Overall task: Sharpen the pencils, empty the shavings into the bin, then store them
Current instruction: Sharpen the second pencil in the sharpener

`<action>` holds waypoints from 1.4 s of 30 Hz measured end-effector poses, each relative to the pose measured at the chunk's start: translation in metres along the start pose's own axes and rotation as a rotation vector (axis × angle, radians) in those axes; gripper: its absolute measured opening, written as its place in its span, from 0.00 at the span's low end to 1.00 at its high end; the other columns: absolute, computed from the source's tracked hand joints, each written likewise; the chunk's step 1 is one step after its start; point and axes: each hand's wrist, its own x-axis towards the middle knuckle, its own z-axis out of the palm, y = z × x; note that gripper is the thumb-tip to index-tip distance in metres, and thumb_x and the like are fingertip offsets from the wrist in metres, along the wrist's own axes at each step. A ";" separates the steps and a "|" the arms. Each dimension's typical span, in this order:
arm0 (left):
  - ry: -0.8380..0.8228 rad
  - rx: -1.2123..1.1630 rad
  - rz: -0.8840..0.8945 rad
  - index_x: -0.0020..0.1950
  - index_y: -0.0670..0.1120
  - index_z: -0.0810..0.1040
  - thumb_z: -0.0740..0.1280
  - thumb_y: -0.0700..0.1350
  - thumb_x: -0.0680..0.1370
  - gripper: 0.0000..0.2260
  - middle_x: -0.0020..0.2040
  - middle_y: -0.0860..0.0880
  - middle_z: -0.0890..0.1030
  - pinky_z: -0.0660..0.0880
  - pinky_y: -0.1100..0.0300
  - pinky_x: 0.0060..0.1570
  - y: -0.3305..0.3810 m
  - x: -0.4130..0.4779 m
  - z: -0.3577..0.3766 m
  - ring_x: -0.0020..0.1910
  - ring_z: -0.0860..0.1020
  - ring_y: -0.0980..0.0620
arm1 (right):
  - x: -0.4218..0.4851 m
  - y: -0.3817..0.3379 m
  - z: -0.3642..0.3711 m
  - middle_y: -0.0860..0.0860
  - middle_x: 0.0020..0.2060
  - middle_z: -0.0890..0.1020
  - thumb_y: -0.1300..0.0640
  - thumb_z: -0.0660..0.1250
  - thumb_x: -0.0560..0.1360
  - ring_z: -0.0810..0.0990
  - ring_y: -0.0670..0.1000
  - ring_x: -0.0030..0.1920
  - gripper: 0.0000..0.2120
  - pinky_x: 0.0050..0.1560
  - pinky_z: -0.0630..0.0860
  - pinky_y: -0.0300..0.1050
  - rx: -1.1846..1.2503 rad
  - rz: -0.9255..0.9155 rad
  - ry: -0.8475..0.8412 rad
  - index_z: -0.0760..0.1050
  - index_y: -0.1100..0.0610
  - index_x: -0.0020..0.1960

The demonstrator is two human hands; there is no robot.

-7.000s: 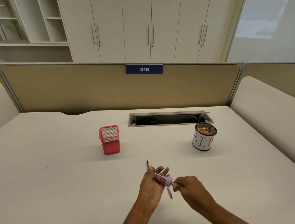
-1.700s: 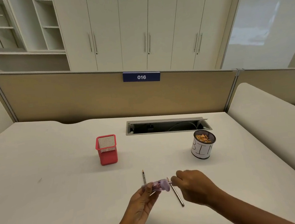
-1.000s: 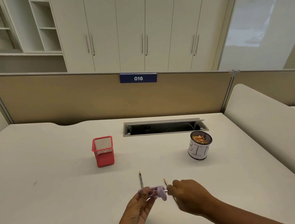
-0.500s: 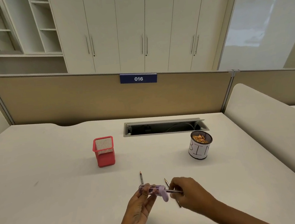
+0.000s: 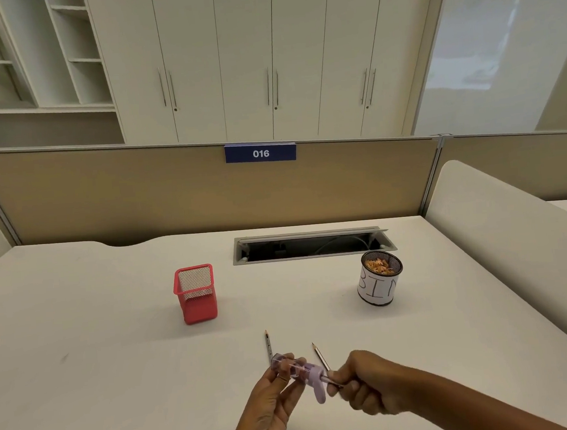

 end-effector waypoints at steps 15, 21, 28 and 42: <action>0.053 -0.030 0.042 0.45 0.34 0.76 0.61 0.35 0.77 0.06 0.34 0.38 0.84 0.81 0.58 0.30 0.001 -0.002 0.005 0.30 0.84 0.45 | -0.004 0.011 0.016 0.49 0.26 0.76 0.55 0.71 0.68 0.71 0.52 0.29 0.07 0.28 0.59 0.41 -1.326 -0.697 0.640 0.78 0.56 0.34; 0.030 0.031 0.013 0.44 0.35 0.76 0.60 0.34 0.77 0.07 0.32 0.40 0.84 0.80 0.59 0.26 0.001 -0.004 0.001 0.30 0.83 0.46 | 0.004 0.007 -0.004 0.46 0.18 0.64 0.61 0.52 0.79 0.57 0.42 0.16 0.18 0.15 0.53 0.30 0.116 0.025 -0.059 0.74 0.59 0.34; 0.092 -0.035 0.064 0.55 0.30 0.72 0.61 0.33 0.77 0.09 0.47 0.36 0.79 0.81 0.60 0.29 0.005 0.000 0.005 0.30 0.83 0.45 | 0.000 0.005 0.006 0.49 0.39 0.77 0.47 0.63 0.76 0.73 0.47 0.37 0.13 0.36 0.68 0.37 -0.896 -0.610 0.496 0.72 0.55 0.53; 0.004 0.058 -0.010 0.45 0.35 0.76 0.60 0.34 0.77 0.06 0.32 0.40 0.84 0.80 0.59 0.28 -0.001 -0.002 0.014 0.30 0.83 0.46 | 0.003 0.014 -0.008 0.46 0.17 0.62 0.61 0.54 0.78 0.57 0.43 0.16 0.27 0.15 0.53 0.32 0.151 -0.022 -0.007 0.76 0.55 0.22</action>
